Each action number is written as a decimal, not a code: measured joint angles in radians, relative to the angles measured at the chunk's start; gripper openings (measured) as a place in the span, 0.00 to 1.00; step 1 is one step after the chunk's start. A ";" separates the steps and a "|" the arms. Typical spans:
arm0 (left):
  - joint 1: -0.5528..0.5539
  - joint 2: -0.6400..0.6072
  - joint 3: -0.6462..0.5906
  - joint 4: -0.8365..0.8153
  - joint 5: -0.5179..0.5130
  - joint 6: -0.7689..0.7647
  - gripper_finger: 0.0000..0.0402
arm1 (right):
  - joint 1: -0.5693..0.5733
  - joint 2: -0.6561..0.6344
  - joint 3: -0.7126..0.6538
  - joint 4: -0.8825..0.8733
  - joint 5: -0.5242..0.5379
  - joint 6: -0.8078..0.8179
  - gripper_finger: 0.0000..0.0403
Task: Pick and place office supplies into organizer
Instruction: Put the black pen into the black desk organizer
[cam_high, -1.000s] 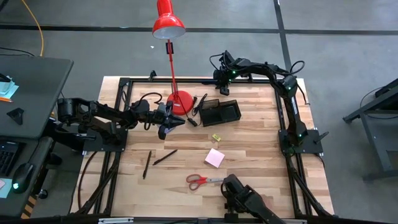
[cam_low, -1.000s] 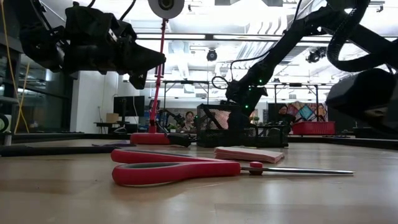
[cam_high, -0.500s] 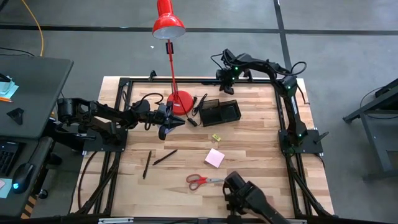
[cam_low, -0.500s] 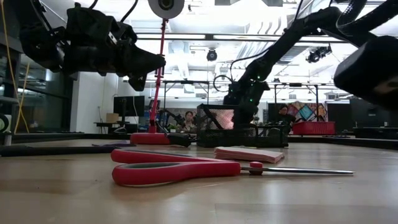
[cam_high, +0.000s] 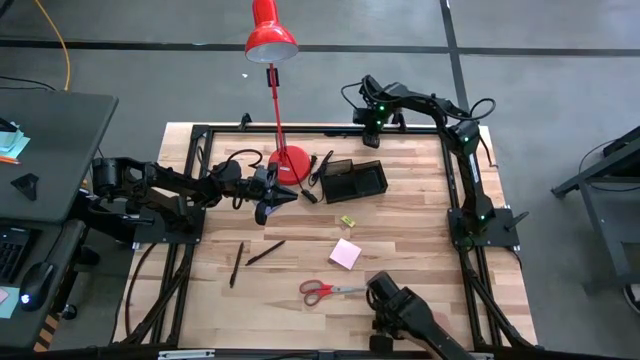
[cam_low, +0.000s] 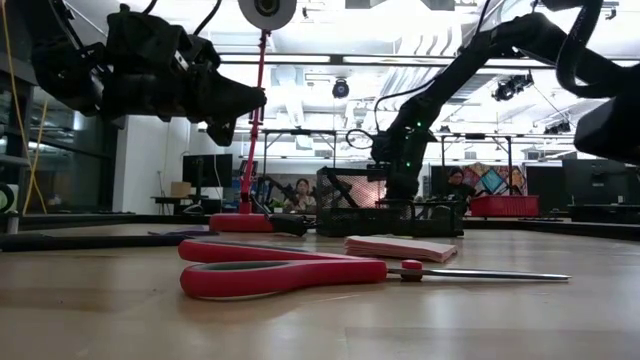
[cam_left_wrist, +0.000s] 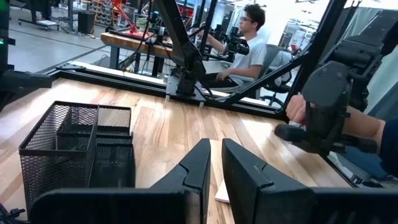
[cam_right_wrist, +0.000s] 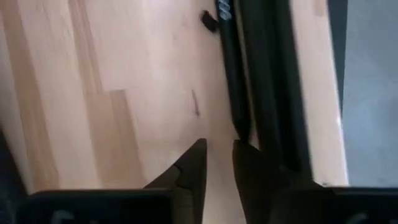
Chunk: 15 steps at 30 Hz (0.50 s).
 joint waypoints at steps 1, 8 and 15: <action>0.000 0.000 0.000 0.000 0.000 0.000 0.08 | -0.006 0.000 0.000 0.005 -0.014 0.000 0.21; 0.000 0.000 0.000 0.007 -0.016 0.000 0.08 | -0.023 0.000 -0.001 0.060 -0.086 -0.006 0.28; 0.000 0.000 0.000 0.024 -0.035 -0.002 0.08 | 0.008 -0.004 -0.001 0.089 0.006 -0.001 0.27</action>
